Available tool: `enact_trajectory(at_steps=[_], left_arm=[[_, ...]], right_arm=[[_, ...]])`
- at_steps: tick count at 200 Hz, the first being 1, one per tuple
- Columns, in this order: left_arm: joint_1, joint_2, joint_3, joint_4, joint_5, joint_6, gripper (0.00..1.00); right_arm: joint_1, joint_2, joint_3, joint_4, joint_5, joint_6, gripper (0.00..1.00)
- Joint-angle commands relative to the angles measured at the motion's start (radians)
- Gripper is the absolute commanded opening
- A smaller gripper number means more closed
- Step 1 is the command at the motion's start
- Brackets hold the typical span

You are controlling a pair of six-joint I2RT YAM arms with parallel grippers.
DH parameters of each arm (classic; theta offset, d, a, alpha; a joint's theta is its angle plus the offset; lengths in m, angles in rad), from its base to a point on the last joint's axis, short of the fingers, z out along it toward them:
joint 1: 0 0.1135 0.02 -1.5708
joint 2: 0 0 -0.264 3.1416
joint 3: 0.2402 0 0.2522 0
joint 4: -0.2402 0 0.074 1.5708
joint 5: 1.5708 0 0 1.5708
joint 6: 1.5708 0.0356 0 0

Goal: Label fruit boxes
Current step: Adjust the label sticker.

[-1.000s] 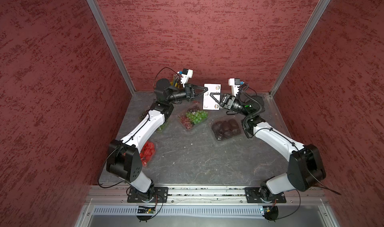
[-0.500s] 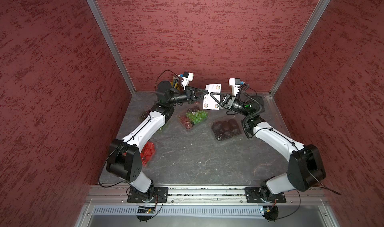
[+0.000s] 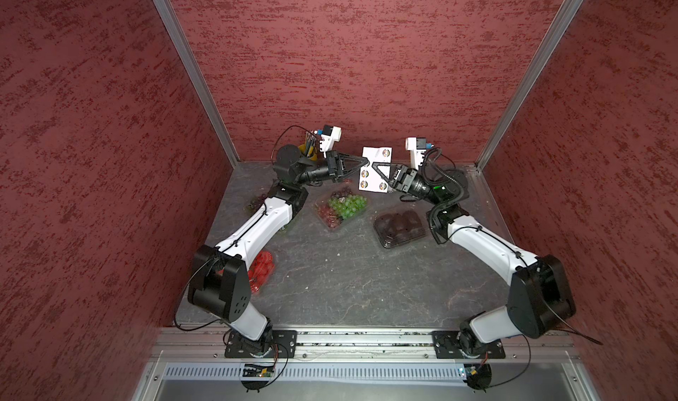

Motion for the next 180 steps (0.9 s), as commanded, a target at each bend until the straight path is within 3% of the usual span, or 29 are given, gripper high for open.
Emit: enact_trajectory(at_steps=[1, 40, 180], left_arm=[[-0.01, -0.002, -0.004, 0.103, 0.016, -0.043, 0.0], [-0.015, 0.015, -0.008, 0.184, 0.02, -0.101, 0.0], [-0.048, 0.038, 0.0, 0.19, 0.019, -0.105, 0.0]], right_arm=[[0.004, -0.022, -0.016, 0.033, -0.002, 0.022, 0.0], [0.004, -0.024, -0.02, 0.039, -0.004, 0.027, 0.0], [0.004, -0.035, -0.03, 0.055, -0.007, 0.031, 0.0]])
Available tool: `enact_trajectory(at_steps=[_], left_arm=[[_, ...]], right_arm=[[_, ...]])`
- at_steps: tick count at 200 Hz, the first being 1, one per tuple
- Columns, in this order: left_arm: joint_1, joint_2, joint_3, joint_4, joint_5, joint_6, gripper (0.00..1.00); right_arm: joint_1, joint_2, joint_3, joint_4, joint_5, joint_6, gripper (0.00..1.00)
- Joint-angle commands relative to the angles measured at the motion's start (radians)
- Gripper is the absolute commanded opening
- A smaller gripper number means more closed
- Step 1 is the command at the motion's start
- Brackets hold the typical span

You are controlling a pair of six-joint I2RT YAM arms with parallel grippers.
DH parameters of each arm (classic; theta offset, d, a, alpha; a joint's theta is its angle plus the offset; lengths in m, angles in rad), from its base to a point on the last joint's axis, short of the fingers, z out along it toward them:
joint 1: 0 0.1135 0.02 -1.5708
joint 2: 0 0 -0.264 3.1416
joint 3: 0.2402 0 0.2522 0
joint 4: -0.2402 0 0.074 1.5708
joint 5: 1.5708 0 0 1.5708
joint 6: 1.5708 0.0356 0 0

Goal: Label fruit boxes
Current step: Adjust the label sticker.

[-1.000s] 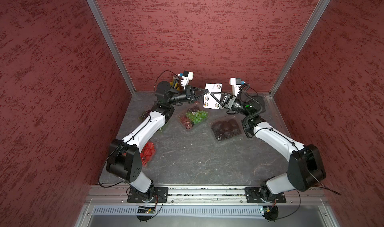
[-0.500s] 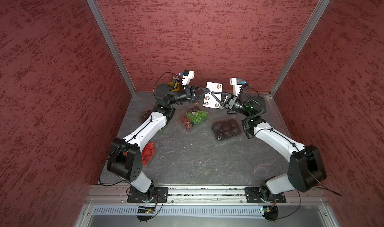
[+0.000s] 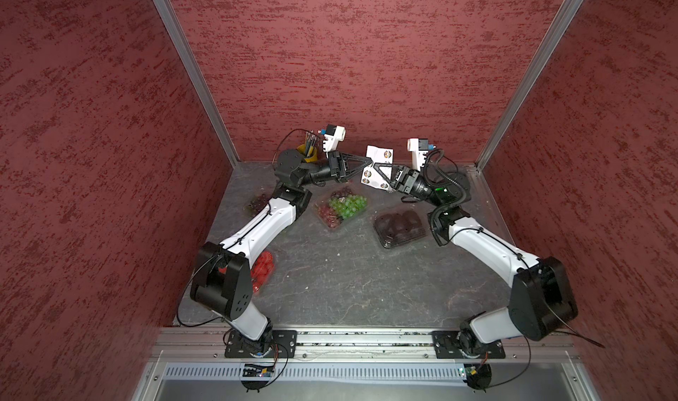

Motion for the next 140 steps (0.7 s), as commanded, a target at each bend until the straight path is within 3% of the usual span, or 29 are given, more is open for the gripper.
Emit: enact_trajectory(at_steps=[1, 140], left_arm=[[-0.017, 0.017, 0.008, 0.038, 0.011, -0.007, 0.0], [-0.036, 0.043, 0.027, 0.0, 0.018, 0.019, 0.0]], right_arm=[[0.004, -0.019, -0.008, 0.029, -0.007, 0.018, 0.0], [0.004, -0.014, 0.003, 0.023, -0.007, 0.015, 0.0]])
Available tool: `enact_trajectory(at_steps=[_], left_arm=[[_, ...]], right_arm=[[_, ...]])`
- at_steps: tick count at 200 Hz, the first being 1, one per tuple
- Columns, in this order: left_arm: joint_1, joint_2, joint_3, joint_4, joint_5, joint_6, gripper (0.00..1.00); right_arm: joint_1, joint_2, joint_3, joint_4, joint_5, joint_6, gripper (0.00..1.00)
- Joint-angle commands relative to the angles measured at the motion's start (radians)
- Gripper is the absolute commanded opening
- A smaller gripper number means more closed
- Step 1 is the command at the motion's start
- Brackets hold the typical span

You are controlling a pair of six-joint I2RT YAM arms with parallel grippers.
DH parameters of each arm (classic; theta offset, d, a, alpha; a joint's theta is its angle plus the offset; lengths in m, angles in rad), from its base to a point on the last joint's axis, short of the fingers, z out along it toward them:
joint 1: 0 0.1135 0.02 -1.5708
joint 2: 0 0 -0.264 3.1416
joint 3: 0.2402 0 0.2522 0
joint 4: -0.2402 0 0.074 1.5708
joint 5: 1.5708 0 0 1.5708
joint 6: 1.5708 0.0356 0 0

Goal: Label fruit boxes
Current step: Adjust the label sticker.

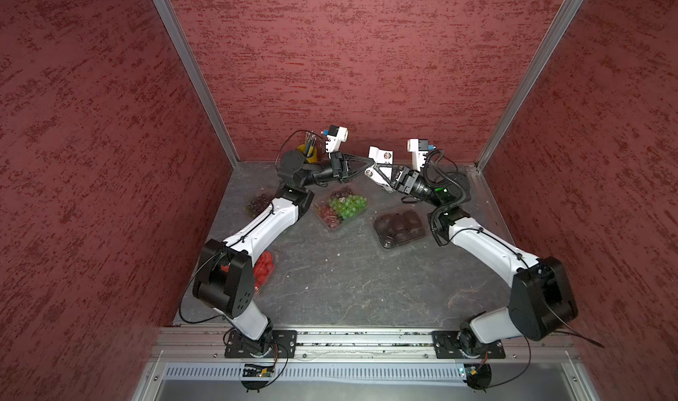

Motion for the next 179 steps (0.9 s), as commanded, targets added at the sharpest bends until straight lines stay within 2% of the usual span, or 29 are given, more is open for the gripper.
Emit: enact_trajectory(at_steps=[1, 49, 64, 87, 125, 179], left_arm=[[-0.024, 0.024, 0.027, -0.02, 0.022, 0.019, 0.0], [-0.017, 0.022, 0.034, -0.056, 0.03, 0.043, 0.0], [-0.001, 0.013, 0.029, -0.056, 0.032, 0.042, 0.1], [0.033, -0.007, 0.016, -0.061, 0.034, 0.042, 0.13], [0.071, -0.032, -0.009, -0.062, 0.034, 0.041, 0.14], [0.052, -0.031, -0.022, -0.051, 0.034, 0.039, 0.11]], right_arm=[[0.005, -0.013, 0.008, 0.027, -0.006, 0.013, 0.0], [0.005, -0.013, 0.008, 0.015, -0.005, 0.004, 0.0], [0.005, -0.014, 0.006, 0.006, -0.004, -0.002, 0.0], [0.005, -0.014, 0.006, -0.001, -0.001, -0.008, 0.0], [0.005, -0.007, 0.01, 0.004, -0.002, -0.005, 0.0], [0.005, 0.005, 0.018, 0.01, 0.0, 0.001, 0.0]])
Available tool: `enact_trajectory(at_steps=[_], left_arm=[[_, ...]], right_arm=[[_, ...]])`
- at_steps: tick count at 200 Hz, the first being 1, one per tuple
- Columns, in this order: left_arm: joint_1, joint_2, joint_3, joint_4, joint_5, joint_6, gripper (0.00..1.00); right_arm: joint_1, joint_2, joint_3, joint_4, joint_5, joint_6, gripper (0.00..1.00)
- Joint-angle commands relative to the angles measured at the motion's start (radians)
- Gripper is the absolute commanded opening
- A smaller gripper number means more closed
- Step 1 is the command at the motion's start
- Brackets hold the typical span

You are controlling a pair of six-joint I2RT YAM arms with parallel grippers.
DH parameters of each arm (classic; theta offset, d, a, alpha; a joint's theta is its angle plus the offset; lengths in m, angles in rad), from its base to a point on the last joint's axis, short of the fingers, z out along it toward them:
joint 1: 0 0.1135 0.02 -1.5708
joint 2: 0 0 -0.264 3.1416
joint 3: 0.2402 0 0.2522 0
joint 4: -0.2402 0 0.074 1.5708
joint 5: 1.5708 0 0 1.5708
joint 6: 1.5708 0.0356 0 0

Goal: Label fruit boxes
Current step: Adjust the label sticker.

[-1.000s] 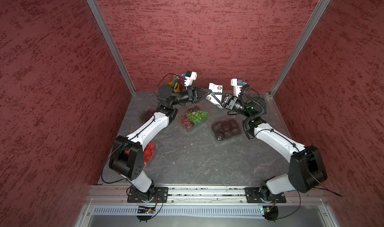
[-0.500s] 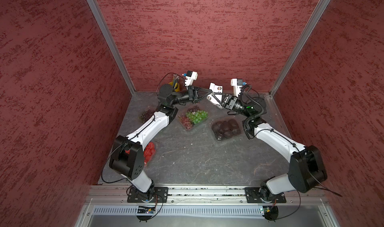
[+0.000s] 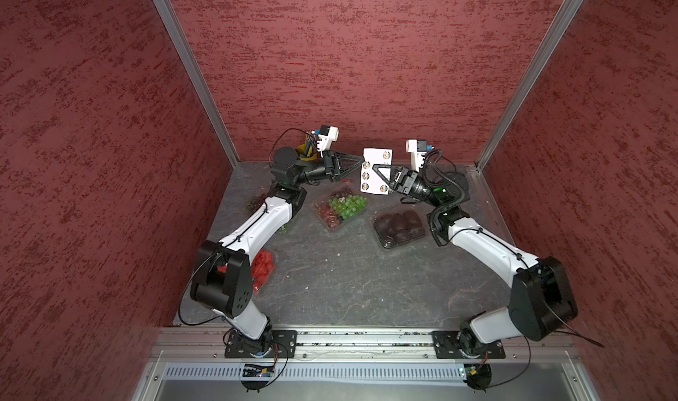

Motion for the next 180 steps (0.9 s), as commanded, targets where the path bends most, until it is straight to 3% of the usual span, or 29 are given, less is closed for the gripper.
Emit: enact_trajectory(at_steps=[1, 26, 64, 180], left_arm=[[-0.016, -0.021, -0.012, 0.012, 0.01, 0.013, 0.11], [-0.026, -0.015, -0.007, 0.018, 0.01, 0.011, 0.1], [-0.037, -0.005, 0.001, 0.017, 0.007, 0.011, 0.0], [-0.081, 0.026, 0.036, 0.028, 0.006, 0.006, 0.0]], right_arm=[[0.004, 0.005, 0.019, 0.023, -0.001, 0.005, 0.0], [0.005, 0.006, 0.018, 0.023, -0.001, 0.005, 0.0], [0.004, 0.003, 0.015, 0.025, -0.001, 0.005, 0.0], [0.005, 0.0, 0.006, 0.038, -0.001, 0.014, 0.0]])
